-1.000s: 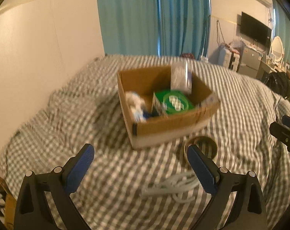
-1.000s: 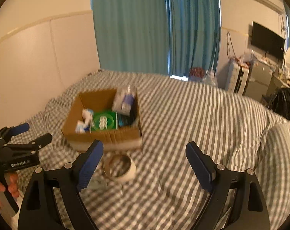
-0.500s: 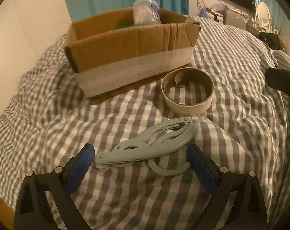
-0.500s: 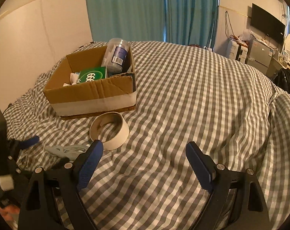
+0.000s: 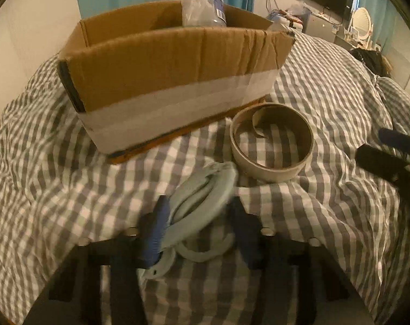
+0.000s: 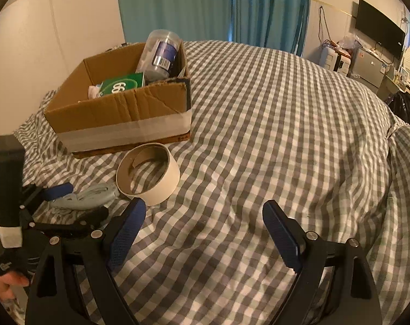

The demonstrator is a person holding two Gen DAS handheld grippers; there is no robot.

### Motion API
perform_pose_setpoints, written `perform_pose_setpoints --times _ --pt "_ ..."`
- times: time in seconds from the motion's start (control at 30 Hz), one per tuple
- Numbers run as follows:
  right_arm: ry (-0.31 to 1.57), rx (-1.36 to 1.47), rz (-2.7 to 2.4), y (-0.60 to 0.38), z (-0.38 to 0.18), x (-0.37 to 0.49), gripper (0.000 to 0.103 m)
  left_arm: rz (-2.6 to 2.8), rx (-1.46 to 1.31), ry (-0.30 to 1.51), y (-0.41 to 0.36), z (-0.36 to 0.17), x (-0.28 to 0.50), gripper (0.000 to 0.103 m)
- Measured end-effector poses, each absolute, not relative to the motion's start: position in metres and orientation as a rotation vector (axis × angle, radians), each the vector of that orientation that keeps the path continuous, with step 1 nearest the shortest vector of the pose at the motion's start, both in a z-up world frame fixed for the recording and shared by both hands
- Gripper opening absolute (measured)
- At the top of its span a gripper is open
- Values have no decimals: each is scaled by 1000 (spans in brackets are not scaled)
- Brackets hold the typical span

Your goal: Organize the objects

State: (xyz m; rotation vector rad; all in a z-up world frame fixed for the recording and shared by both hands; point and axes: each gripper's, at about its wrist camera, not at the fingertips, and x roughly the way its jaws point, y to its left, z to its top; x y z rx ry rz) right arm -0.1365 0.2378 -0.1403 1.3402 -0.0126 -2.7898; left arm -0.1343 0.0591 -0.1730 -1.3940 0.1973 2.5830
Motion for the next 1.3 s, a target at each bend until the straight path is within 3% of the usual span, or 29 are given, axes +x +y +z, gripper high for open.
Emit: perform_pose_setpoints --times 0.27,0.4,0.63,0.7,0.83,1.3 --pt "46 1319 -2695 200 -160 -163 88 2678 -1344 188 28 -162 -145 18" --pt "145 1341 -2655 178 -175 -178 88 2684 -1341 163 23 -161 -151 17" --pt "167 1432 -2610 162 -200 -203 88 2672 -1311 329 35 -172 -154 18" --pt "169 1431 -2629 163 -200 -201 81 2671 -1302 376 37 -172 -151 18" --pt "153 1409 -2642 168 -190 -189 80 2685 -1294 429 39 -167 -145 16" --pt "24 1229 -2703 179 -126 -141 79 2783 -1143 238 12 -78 -112 8"
